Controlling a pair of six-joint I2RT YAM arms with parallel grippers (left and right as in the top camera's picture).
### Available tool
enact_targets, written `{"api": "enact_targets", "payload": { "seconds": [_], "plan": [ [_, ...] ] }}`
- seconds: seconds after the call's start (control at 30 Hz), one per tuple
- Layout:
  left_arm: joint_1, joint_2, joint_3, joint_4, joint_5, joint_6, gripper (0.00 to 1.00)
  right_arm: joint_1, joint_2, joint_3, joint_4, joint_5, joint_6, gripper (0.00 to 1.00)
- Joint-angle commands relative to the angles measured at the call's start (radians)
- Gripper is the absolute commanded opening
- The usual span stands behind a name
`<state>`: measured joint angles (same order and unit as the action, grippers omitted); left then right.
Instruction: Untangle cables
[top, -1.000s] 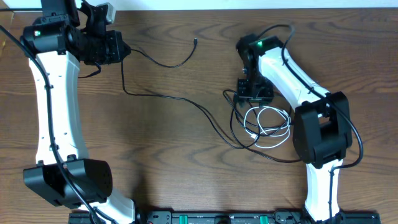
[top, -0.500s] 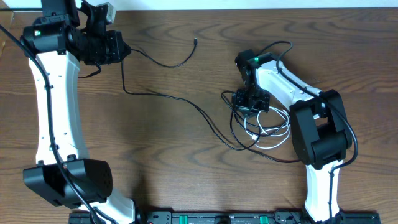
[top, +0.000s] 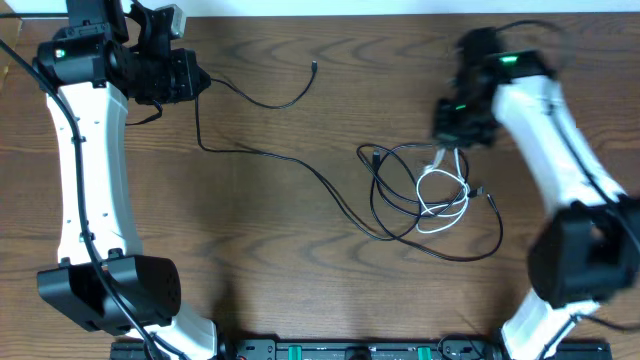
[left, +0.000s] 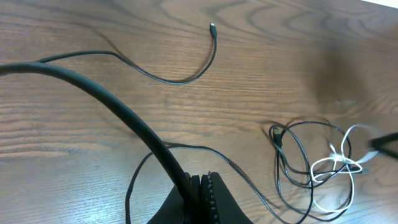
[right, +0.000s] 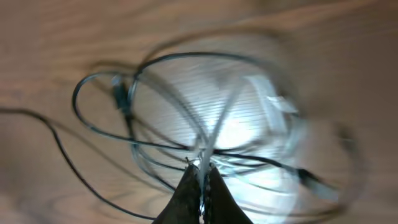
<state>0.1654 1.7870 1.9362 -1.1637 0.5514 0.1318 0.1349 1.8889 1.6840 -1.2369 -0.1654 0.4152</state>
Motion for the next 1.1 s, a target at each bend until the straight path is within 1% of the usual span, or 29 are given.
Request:
{"api": "enact_targets", "payload": {
  "seconds": [0.0,0.1,0.17,0.2,0.23,0.27,0.3,0.37,0.4,0.5,0.6,0.67,0.83,0.97,1.07],
  "plan": [
    [0.0,0.01,-0.01,-0.002,0.013,0.014,0.07,-0.099,-0.012,0.003,-0.036,0.159,-0.036,0.01],
    [0.0,0.01,-0.01,-0.002,0.012,0.014,0.07,-0.141,0.029,-0.022,-0.045,0.197,-0.051,0.01],
    [0.0,0.01,-0.01,-0.002,0.012,0.014,0.07,-0.143,0.057,-0.037,-0.045,0.201,-0.069,0.01],
    [0.0,0.01,-0.01,-0.002,0.012,0.014,0.07,-0.143,0.071,-0.04,-0.046,0.2,-0.084,0.05],
    [0.0,0.01,-0.01,-0.002,0.012,0.014,0.07,-0.142,0.089,-0.04,-0.045,0.196,-0.111,0.37],
    [0.0,0.01,-0.01,-0.002,0.012,0.014,0.07,-0.142,0.094,-0.04,-0.04,0.19,-0.132,0.6],
    [0.0,0.01,-0.01,-0.002,0.012,0.014,0.07,-0.141,0.093,-0.038,-0.035,0.181,-0.157,0.78],
    [0.0,0.01,-0.01,-0.002,0.012,0.014,0.07,-0.14,0.089,-0.005,-0.047,0.181,-0.185,0.87],
    [0.0,0.01,-0.01,-0.002,0.012,0.014,0.07,-0.14,0.088,0.008,-0.053,0.181,-0.191,0.87],
    [0.0,0.01,-0.01,-0.002,0.013,0.014,0.07,-0.131,0.086,0.122,-0.094,0.154,-0.244,0.88],
    [0.0,0.01,-0.01,-0.002,0.012,0.014,0.07,-0.105,0.086,0.209,-0.096,0.039,-0.329,0.88],
    [0.0,0.01,-0.01,-0.002,0.012,0.014,0.07,-0.077,0.086,0.229,-0.075,-0.029,-0.366,0.88],
    [0.0,0.01,-0.01,-0.002,0.011,0.014,0.07,0.013,0.093,0.212,-0.008,-0.105,-0.379,0.88],
    [0.0,0.01,-0.01,-0.002,-0.006,0.014,0.07,0.125,0.094,0.13,0.102,-0.103,-0.381,0.89],
    [0.0,0.01,-0.01,-0.002,-0.006,0.014,0.07,0.193,0.094,0.051,0.166,-0.104,-0.41,0.86]
  ]
}}
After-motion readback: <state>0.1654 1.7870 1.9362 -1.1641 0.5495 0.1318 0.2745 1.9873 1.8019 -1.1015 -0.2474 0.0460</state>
